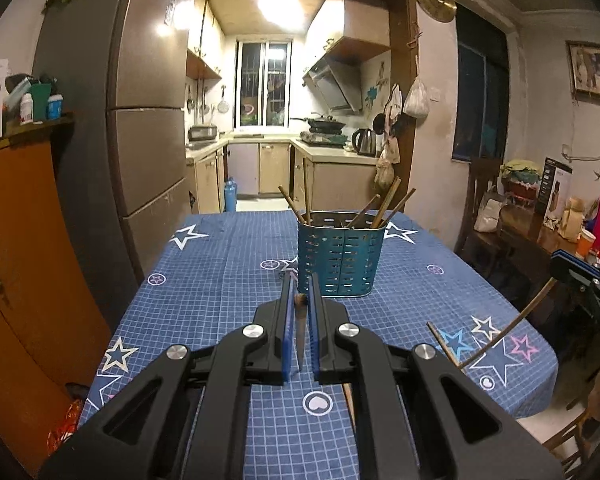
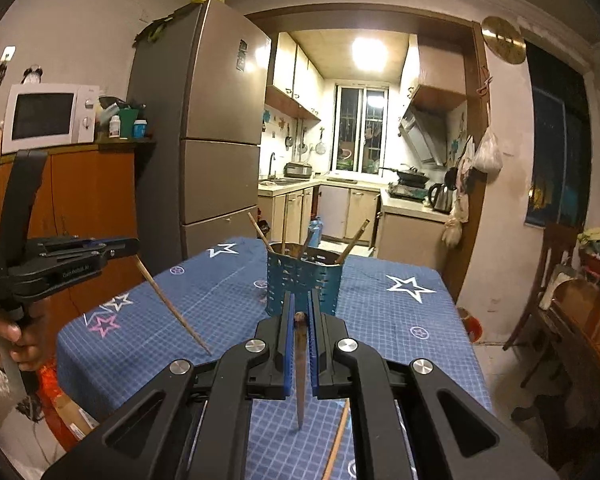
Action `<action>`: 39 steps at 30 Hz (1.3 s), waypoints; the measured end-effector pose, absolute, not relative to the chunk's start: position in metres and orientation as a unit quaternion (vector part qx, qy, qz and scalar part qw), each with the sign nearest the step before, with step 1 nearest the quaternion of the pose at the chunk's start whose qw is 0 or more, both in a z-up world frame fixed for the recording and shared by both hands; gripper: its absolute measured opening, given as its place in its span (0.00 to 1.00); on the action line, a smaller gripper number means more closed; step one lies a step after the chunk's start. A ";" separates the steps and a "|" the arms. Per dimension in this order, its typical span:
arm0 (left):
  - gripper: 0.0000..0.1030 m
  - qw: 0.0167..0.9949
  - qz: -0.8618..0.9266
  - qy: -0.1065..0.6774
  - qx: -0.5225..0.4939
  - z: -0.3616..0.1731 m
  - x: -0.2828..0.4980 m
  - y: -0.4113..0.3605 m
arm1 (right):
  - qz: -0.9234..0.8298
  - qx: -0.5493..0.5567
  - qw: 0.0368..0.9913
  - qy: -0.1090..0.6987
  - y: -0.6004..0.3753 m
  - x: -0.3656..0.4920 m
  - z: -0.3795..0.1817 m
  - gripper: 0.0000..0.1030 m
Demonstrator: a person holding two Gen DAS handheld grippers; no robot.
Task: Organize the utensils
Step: 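Lift and carry both held chopsticks over the teal utensil holder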
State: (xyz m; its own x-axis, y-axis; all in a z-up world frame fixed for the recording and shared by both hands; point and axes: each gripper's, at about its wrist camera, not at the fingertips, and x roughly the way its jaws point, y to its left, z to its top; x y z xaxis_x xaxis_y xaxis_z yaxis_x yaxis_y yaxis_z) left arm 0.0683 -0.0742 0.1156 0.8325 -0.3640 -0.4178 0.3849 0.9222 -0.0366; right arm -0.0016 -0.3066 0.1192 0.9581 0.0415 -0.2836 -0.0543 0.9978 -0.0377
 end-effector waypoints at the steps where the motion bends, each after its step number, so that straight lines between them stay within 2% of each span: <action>1: 0.05 0.956 -0.195 0.219 0.023 0.118 0.072 -0.075 | 0.027 -0.021 0.989 0.144 -0.308 0.003 0.121 0.07; 12: 0.05 0.955 -0.193 0.226 0.012 0.144 0.087 -0.080 | 0.053 -0.017 0.987 0.152 -0.307 0.044 0.149 0.07; 39: 0.05 0.974 -0.107 0.177 0.087 0.165 0.120 -0.114 | 0.073 -0.003 0.979 0.192 -0.304 0.102 0.176 0.07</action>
